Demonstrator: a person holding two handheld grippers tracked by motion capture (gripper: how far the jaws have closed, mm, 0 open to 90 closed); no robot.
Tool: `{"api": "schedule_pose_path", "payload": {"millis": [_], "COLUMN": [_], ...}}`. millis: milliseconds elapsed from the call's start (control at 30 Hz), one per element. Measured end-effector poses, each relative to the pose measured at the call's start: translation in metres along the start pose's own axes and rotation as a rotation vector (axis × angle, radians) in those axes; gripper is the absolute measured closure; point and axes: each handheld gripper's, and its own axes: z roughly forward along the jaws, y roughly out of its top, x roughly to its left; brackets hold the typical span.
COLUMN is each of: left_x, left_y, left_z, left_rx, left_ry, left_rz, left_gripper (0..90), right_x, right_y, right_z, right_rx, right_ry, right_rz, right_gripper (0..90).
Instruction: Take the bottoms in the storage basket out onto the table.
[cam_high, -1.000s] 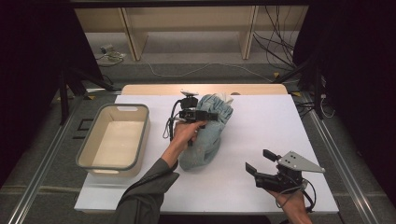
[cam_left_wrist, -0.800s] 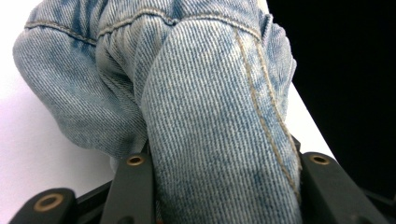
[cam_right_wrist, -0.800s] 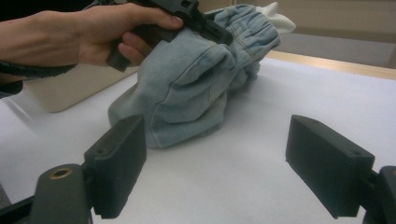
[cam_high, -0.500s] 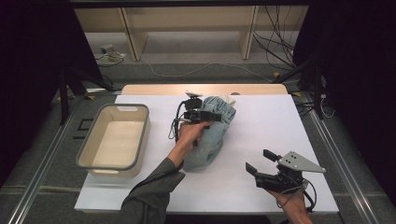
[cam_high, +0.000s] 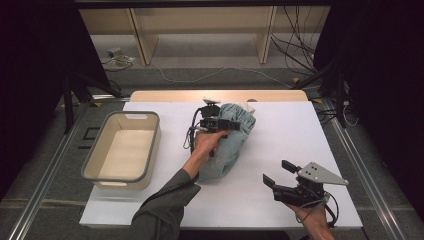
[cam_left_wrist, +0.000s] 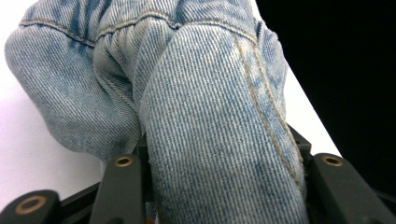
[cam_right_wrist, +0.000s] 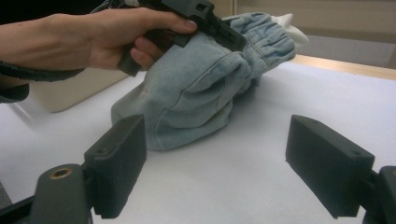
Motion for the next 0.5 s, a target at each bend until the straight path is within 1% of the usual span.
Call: {"api": "schedule_pose_path", "payload": {"millis": [100,200,367,400,433,467,500], "left_x": [-0.001,-0.004,-0.008,-0.012,-0.012,-0.014,-0.016], "left_y": [0.0,0.0,0.0,-0.001,-0.001,-0.001,-0.001], "left_z": [0.002,0.004,0.007,0.009,0.009,0.011,0.012], "left_rx": [0.003,0.004,0.007,0.023,0.023,0.028,0.025], "left_ry": [0.001,0.008,0.015,0.023,0.023,0.029,0.033], "left_rz": [0.002,0.015,0.016,0.041,0.041,0.055,0.056], "left_gripper": [47.6,45.4,41.6,40.8,40.0,39.2,39.2], "right_x": [0.0,0.0,0.0,0.0,0.0,0.0,0.0], "right_y": [0.0,0.0,0.0,0.0,0.0,0.0,0.0], "right_z": [0.0,0.0,0.0,0.0,0.0,0.0,0.0], "right_rx": [0.0,0.0,-0.001,-0.001,-0.001,-0.001,-0.001], "right_ry": [0.001,0.001,0.001,0.002,0.002,0.003,0.003], "right_rz": [0.0,0.0,0.003,-0.002,-0.002,-0.004,-0.004], "right_gripper": [21.2,21.3,21.3,21.3,21.3,21.3,21.3]}}
